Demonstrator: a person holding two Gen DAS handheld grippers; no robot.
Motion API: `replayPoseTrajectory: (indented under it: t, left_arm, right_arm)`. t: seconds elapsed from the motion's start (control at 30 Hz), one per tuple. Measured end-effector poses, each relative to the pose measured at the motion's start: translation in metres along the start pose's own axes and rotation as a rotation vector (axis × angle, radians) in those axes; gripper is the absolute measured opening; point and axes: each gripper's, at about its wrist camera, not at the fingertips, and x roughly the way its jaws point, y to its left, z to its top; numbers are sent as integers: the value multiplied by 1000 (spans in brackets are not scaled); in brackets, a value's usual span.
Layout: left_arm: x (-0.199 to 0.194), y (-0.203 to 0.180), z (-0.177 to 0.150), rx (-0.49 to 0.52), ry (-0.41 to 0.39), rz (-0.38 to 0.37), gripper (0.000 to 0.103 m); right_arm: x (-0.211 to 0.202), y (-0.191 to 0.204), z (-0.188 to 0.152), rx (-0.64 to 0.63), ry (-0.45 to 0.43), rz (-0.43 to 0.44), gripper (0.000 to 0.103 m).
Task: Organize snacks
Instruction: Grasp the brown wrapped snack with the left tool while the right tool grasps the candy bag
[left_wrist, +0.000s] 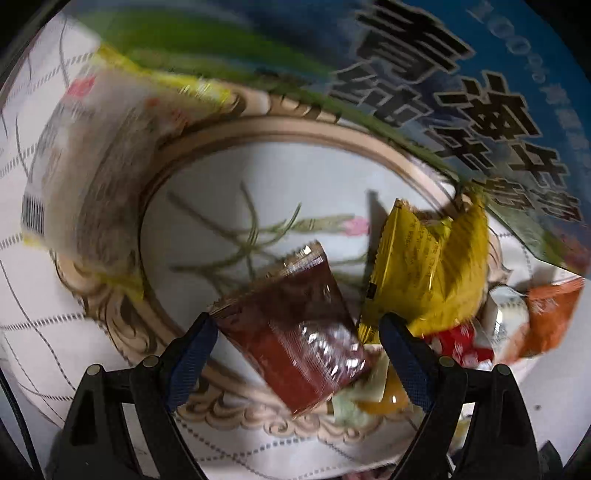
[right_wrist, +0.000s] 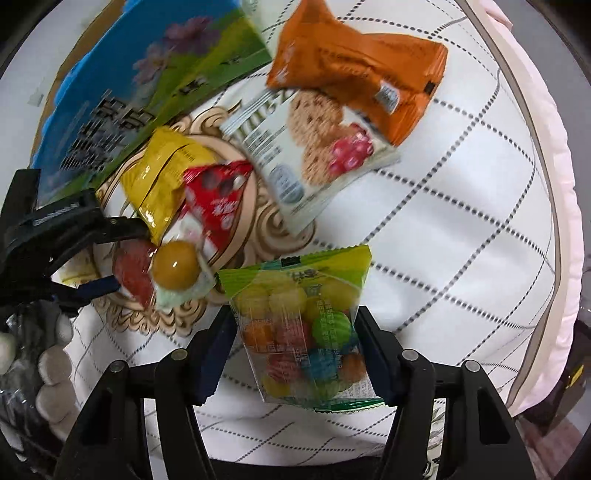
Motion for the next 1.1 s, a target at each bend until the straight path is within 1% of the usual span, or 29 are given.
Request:
replayPoseTrajectory:
  t: [0.07,0.13,0.17,0.2,0.27,0.37,0.47,0.57,0.63,0.7,0.73,0.83,0.93,1.0,1.03,1.1]
  left_arm:
    - [0,-8,1,36,-25,32,89]
    - [-1,-12,-4,95,-62,53,89]
    - [-1,-14,-6,120,-71,63,83]
    - [-2,-16,-13,162,-90,94,75]
    - [-3,-18,-28,241,-111,132,71]
    - [-5,-11,-52,334,-135,177,71]
    - [-10,3,-68,363,-162,193,71]
    - [-18,18,-73,346,-166,176,71]
    - [-28,24,-69,310,-166,112,71]
    - [-40,20,-56,311,-176,85,71]
    - [-43,15,-52,330,-184,84,71]
    - [-38,-5,-36,399,-175,120,73]
    - [-13,-29,-15,472,-114,191,73]
    - [-1,-40,1,494,-85,214,74]
    - [2,-43,7,504,-89,218,74]
    - [0,-45,12,504,-109,193,74]
  right_arm:
    - [4,-2,2,8,10,2,67]
    - [6,-4,2,8,14,2,67]
    - [10,3,4,4,14,2,67]
    - [9,3,4,-1,15,3,67]
    - [10,2,3,-9,21,8,67]
    - [10,0,1,-24,29,13,67]
    - [11,-5,-4,-33,42,17,67]
    - [13,-11,-10,-28,50,23,67]
    - [15,-13,-8,-15,57,31,67]
    - [16,-14,-4,-6,61,39,69]
    - [19,-13,1,-2,65,41,69]
    - [22,-12,10,-13,80,29,69]
    - [25,-10,16,-29,108,11,71]
    - [27,-7,17,-44,119,-1,75]
    - [29,-3,18,-51,121,-8,75]
    - [31,0,19,-61,126,-20,76]
